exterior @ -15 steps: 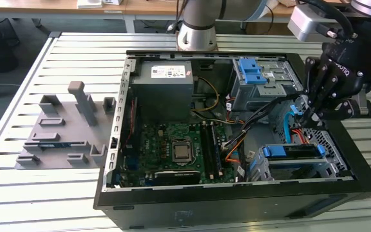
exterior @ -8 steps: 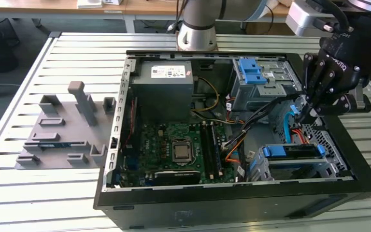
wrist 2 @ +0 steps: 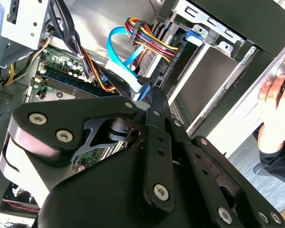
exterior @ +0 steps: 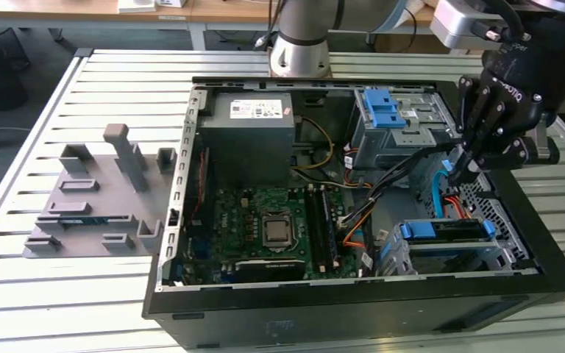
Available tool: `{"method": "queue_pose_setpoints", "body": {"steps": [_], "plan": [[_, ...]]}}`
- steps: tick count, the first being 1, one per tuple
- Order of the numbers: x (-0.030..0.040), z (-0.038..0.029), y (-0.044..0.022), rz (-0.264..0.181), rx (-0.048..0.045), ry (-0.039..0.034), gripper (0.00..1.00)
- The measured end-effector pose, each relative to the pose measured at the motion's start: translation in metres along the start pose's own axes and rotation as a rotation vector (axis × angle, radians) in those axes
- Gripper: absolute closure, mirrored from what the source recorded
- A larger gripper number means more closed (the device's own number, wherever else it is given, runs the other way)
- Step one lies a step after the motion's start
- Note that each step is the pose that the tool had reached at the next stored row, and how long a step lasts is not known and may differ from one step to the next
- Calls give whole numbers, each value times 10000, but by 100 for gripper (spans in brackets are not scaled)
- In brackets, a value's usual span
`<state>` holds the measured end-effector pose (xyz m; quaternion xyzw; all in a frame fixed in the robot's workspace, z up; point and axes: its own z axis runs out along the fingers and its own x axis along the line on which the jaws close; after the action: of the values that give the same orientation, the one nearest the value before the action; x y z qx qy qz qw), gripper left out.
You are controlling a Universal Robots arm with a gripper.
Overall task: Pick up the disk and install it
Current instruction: 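Insert the second disk wire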
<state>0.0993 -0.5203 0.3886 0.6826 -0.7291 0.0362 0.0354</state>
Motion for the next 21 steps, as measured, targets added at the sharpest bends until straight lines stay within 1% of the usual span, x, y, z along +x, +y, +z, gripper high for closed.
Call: {"method": "queue_pose_setpoints", "body": {"steps": [10, 21], "plan": [[-67, -7, 28, 0, 3, 5, 89], [-68, -7, 28, 0, 3, 9, 89]]}}
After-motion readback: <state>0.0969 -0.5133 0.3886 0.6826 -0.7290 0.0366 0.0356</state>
